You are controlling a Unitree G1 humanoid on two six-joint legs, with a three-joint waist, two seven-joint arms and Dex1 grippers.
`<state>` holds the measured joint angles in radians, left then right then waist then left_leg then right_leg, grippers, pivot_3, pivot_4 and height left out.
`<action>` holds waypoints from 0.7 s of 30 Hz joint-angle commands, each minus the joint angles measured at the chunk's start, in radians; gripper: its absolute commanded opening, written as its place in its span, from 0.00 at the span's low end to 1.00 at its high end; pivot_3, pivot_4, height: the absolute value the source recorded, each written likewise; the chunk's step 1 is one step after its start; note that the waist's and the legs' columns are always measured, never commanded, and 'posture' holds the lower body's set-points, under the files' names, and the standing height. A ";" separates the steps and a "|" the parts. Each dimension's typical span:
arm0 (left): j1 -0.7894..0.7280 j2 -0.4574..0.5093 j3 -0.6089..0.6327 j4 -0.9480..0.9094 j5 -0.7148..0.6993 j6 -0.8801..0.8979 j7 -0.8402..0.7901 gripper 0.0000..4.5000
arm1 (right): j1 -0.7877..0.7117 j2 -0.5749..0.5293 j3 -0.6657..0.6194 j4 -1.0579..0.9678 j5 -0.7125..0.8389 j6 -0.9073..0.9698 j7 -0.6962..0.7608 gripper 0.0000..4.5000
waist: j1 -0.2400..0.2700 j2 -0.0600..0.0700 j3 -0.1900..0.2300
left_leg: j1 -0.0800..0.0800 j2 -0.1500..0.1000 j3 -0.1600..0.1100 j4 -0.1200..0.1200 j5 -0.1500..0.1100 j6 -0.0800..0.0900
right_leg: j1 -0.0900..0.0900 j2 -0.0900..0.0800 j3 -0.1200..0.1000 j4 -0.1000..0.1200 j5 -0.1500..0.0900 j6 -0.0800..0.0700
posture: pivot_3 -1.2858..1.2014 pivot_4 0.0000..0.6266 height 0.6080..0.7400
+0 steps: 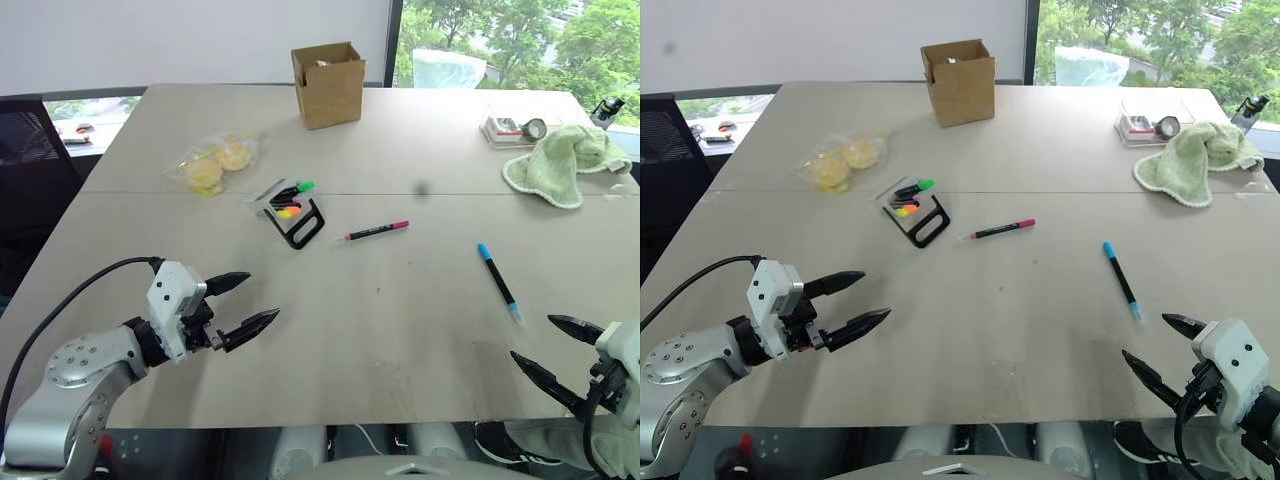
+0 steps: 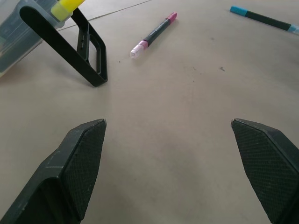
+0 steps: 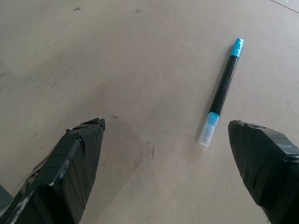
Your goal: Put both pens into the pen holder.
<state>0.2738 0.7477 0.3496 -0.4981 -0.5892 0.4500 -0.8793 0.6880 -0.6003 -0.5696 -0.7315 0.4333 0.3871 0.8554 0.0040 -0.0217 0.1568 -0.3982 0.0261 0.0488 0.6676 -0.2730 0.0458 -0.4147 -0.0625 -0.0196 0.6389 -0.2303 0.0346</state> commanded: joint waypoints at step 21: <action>-0.441 0.010 -0.316 -0.077 -0.074 -0.015 -0.199 1.00 | -0.868 -0.081 0.381 0.240 -0.040 1.089 -0.495 0.32 | 0.010 -0.001 0.000 | -0.001 -0.003 -0.001 0.002 0.001 0.001 | 0.001 0.008 -0.003 0.000 0.003 0.001 | 0.52 0.24 1.00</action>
<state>-0.1590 0.7593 0.0430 -0.5587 -0.6734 0.4613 -1.0659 -0.1941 -0.6548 -0.1954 -0.5167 0.4060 1.4336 0.3779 0.0137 -0.0224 0.1570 -0.3994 0.0233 0.0483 0.6699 -0.2723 0.0474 -0.4137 -0.0549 -0.0228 0.6388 -0.2272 0.0358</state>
